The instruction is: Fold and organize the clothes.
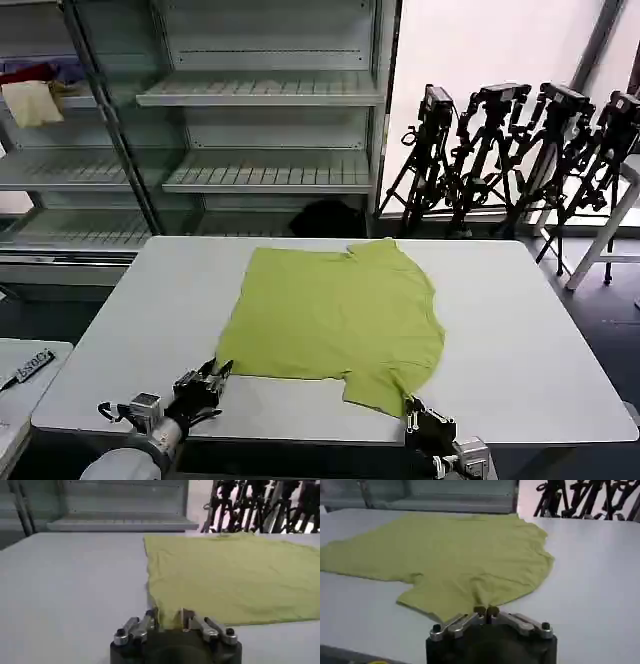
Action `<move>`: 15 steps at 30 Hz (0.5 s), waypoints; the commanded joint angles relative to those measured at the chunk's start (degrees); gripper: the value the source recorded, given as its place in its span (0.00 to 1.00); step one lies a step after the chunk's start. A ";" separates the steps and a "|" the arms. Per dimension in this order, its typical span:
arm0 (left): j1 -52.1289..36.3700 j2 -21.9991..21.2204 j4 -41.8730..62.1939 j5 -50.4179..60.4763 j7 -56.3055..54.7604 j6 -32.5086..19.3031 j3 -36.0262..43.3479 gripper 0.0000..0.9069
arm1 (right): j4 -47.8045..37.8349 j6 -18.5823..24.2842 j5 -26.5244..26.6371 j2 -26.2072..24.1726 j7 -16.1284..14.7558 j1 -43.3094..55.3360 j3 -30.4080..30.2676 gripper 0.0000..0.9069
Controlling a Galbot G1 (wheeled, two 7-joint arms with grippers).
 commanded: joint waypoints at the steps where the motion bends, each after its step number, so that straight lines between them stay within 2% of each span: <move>1: 0.26 -0.22 -1.18 -0.26 0.70 0.27 -0.02 0.01 | 0.09 1.76 0.11 0.08 0.24 0.16 0.32 0.00; 6: -2.48 -0.97 -1.59 -2.93 -0.79 0.86 -0.81 0.01 | -0.66 5.36 0.29 1.34 1.39 2.70 2.27 0.00; 15: -9.23 -2.17 -0.30 -3.12 -1.20 1.37 -0.04 0.00 | -3.68 0.94 -0.66 3.99 0.08 14.82 4.45 0.00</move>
